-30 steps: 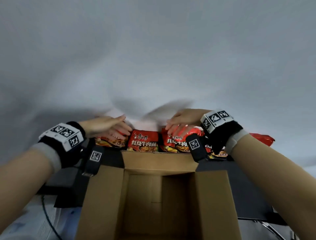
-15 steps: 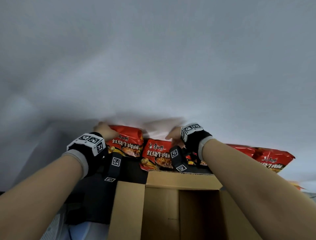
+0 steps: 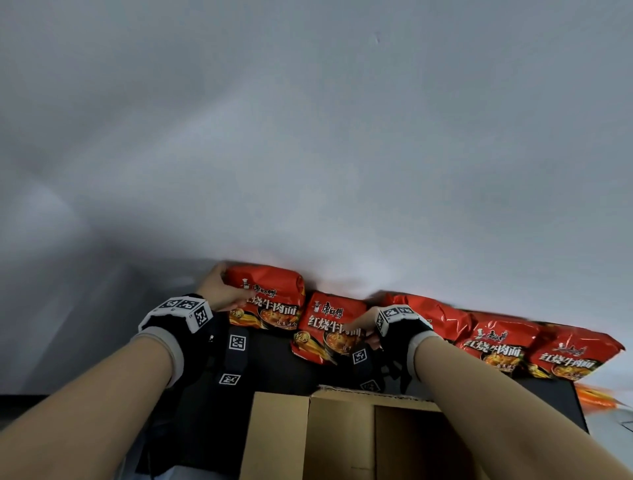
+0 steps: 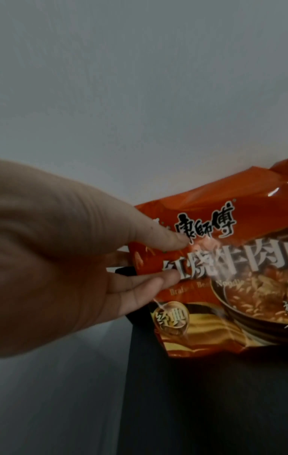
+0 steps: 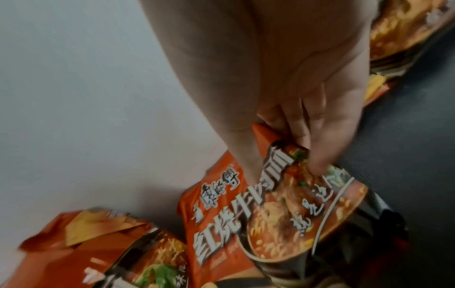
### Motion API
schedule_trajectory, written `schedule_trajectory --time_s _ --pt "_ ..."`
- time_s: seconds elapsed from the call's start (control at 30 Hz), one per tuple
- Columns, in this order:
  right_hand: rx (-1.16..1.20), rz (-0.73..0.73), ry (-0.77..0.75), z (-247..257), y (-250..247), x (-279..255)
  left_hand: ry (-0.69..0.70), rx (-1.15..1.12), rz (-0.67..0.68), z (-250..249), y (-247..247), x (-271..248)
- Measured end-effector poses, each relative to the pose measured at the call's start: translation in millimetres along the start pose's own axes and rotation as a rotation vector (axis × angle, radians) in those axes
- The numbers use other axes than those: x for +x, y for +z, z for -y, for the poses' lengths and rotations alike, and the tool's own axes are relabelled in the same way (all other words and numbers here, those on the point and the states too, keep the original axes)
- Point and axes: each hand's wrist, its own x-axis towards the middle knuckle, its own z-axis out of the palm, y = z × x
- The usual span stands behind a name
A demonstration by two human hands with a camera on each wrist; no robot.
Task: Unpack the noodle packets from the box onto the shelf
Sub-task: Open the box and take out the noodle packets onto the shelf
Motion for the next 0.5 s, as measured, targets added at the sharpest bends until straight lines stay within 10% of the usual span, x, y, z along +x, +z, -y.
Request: schedule_trajectory --time_s 0.5 --pt "0.437 0.04 -0.037 -3 1 -4 0.088 -0.124 -0.045 10 -17 6"
